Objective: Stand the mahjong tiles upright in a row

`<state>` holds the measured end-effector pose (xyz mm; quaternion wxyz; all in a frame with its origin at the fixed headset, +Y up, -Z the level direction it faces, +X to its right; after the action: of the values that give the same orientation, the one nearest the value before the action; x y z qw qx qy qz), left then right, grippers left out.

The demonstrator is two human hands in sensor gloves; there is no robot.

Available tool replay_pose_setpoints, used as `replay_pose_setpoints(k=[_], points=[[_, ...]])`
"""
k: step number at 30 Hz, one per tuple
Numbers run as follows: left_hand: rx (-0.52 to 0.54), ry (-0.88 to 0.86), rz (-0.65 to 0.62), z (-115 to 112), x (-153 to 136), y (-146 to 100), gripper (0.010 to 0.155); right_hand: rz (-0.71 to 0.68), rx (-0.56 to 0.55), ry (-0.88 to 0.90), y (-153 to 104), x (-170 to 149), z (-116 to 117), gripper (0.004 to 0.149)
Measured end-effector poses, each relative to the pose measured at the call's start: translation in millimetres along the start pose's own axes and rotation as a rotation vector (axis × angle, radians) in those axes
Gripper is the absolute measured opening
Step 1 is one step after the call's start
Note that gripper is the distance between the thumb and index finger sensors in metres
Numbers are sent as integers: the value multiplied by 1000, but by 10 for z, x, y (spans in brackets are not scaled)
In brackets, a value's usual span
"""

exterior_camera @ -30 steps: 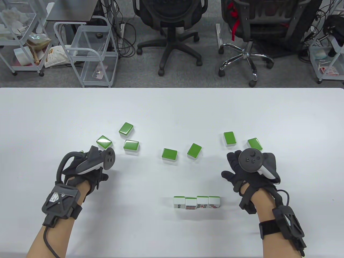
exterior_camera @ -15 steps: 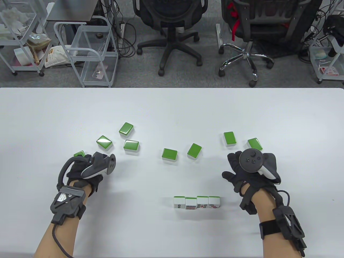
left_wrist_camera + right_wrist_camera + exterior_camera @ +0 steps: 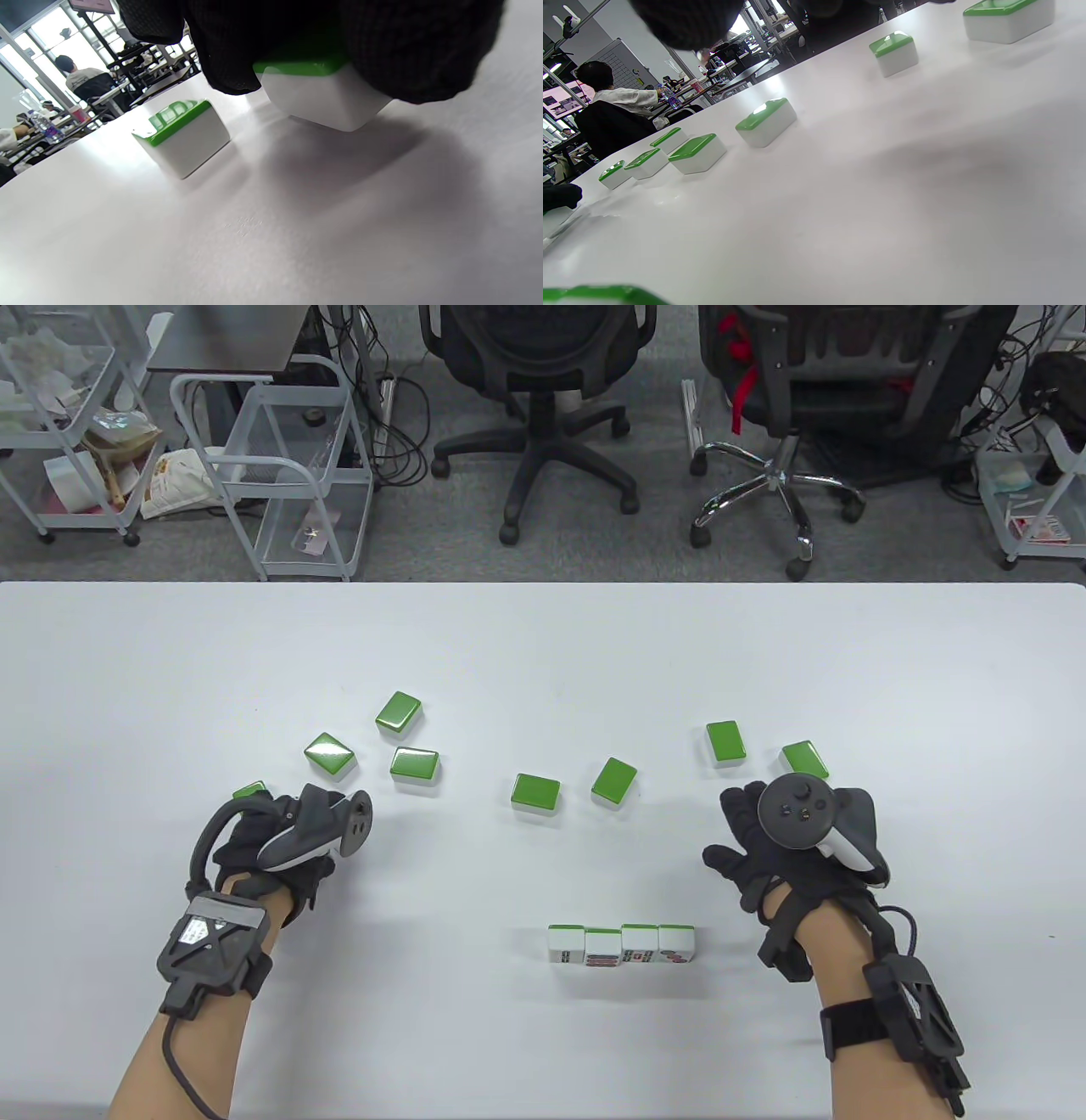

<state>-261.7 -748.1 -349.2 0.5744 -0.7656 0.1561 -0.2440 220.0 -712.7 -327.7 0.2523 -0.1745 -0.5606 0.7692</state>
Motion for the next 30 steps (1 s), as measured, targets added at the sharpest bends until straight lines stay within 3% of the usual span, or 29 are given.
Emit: replay_pose_setpoints(k=[6,12,16,21,30], points=[[-41,-259,-201,245,227,-171,80,0,-2,4,-2,-6,-10,78],[-211,-441,-556,490,837,-423,81,-1,-4,11,-6,-13,-17,78],[-290,-463,-714,671,1265,-544,81,-1,-3,18,-7,-19,-22,78],[-315,-421,-760,805,1609,-507,82,-3,-2,28,-14,-24,-29,78],[-276,-379,-734,929,1803,-410,81,-3,0,37,-9,-39,-43,78]])
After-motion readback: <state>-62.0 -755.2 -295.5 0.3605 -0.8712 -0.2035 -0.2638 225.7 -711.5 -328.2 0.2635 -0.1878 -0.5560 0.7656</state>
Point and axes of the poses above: the tracker on the back of each hand, its own x axis roughly to the thumb side, its own y axis roughly from the wrist to the fingertips, z = x × y, the point moved 3 cm from there along y, roughly from the wrist to the fingertips, and after that the axes turned 9 degrees about y, right-handed, at the moved point
